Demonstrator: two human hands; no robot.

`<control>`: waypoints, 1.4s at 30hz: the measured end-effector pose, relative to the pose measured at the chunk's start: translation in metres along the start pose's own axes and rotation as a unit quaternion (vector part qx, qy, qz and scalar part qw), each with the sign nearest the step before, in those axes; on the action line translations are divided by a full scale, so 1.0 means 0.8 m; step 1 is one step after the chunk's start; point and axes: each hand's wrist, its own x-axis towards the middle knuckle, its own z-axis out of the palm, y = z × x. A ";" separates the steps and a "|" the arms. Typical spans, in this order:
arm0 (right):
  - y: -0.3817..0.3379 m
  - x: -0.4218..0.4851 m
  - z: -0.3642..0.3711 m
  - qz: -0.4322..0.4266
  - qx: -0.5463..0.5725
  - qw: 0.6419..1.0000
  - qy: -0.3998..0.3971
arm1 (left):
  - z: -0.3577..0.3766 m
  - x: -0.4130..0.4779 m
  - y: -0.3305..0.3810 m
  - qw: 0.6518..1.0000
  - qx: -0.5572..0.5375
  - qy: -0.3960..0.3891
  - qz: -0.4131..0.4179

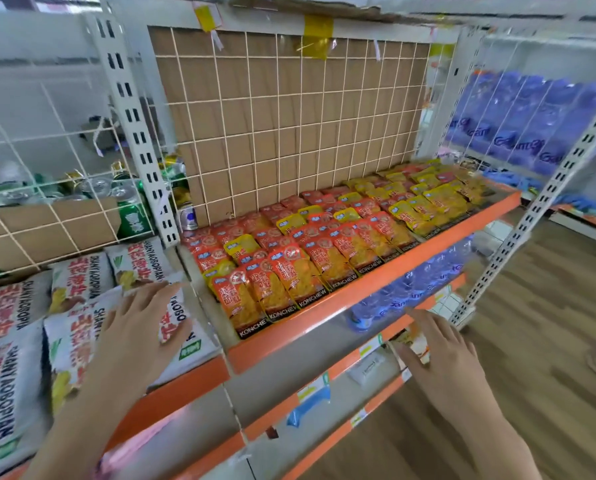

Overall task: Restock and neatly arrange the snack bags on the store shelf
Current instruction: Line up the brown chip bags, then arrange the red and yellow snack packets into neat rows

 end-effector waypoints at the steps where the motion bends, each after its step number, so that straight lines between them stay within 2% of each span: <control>1: 0.005 0.008 0.002 -0.003 -0.001 1.000 0.000 | 0.004 0.007 0.004 1.000 0.000 -0.004 -0.003; 5: 0.018 0.056 0.006 -0.018 -0.001 1.000 0.004 | 0.017 0.040 0.023 1.000 -0.007 -0.009 -0.018; 9: 0.026 0.122 0.011 -0.068 -0.025 0.997 -0.001 | 0.030 0.083 0.037 0.999 -0.018 -0.001 -0.050; 15: 0.028 0.210 0.019 -0.120 -0.068 0.990 -0.007 | 0.038 0.138 0.053 0.995 -0.027 -0.034 -0.091; 21: 0.023 0.267 0.034 -0.161 -0.074 0.982 -0.059 | 0.046 0.154 0.054 0.986 -0.003 -0.035 -0.160; 26: 0.015 0.313 0.039 -0.201 -0.029 0.973 -0.107 | 0.057 0.139 0.054 0.976 0.004 -0.028 -0.216; 29: 0.010 0.342 0.047 -0.247 -0.031 0.958 -0.139 | 0.059 0.131 0.067 0.966 0.029 -0.025 -0.256; 33: -0.004 0.373 0.057 -0.295 -0.043 0.929 -0.219 | 0.060 0.122 0.087 0.952 0.032 -0.027 -0.303; 42: -0.082 0.395 0.102 -0.420 0.039 0.873 -0.244 | 0.067 0.129 0.093 0.936 0.089 -0.074 -0.333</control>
